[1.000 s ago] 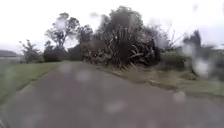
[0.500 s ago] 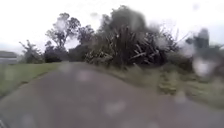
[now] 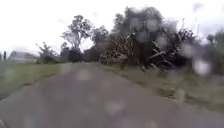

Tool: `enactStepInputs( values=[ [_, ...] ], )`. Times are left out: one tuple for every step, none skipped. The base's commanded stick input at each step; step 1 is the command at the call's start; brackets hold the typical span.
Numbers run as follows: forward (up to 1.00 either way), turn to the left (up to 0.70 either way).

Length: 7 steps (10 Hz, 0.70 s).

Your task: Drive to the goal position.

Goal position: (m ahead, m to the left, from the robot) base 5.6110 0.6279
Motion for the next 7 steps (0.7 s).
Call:
enactStepInputs(
  values=[
    [1.00, 0.00],
    [1.00, 0.00],
    [1.00, 0.00],
    [1.00, 0.00],
    [1.00, 0.00],
    [1.00, 0.00],
    [1.00, 0.00]
  ],
)
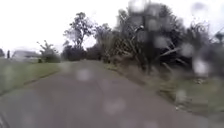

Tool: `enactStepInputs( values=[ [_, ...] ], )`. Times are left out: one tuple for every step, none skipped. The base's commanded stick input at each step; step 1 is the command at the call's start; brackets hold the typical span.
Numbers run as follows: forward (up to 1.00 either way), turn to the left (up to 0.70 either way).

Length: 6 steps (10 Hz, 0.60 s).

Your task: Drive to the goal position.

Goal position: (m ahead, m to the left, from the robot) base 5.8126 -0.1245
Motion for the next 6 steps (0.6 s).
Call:
enactStepInputs(
  values=[
    [1.00, 0.00],
    [1.00, 0.00],
    [1.00, 0.00],
    [1.00, 0.01],
    [1.00, 0.04],
    [1.00, 0.06]
  ],
)
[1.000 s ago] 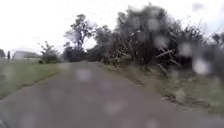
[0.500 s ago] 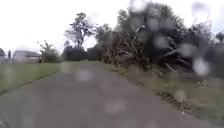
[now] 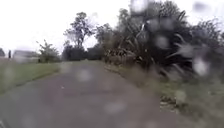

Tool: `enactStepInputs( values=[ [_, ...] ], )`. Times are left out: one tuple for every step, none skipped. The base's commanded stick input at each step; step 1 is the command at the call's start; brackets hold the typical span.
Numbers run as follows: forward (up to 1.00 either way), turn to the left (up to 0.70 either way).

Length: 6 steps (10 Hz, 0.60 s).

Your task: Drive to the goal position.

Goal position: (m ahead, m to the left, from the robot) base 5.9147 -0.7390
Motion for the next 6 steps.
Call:
enactStepInputs(
  values=[
    [1.00, 0.35],
    [1.00, 0.35],
    [1.00, 0.36],
    [1.00, 0.23],
    [1.00, 0.12],
    [1.00, 0.00]
  ],
)
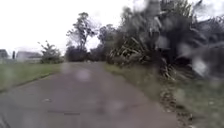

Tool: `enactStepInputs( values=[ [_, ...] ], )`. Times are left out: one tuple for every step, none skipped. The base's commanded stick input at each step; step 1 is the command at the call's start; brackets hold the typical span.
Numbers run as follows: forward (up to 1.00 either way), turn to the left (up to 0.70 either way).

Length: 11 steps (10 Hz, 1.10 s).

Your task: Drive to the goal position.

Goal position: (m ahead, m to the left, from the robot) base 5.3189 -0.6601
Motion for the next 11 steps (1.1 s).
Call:
enactStepInputs(
  values=[
    [1.00, 0.00],
    [1.00, 0.00],
    [1.00, 0.00],
    [1.00, 0.00],
    [1.00, 0.00],
    [1.00, 0.00],
    [1.00, 0.00],
    [1.00, 0.00],
    [1.00, 0.00],
    [1.00, 0.00],
    [1.00, 0.00]
  ],
)
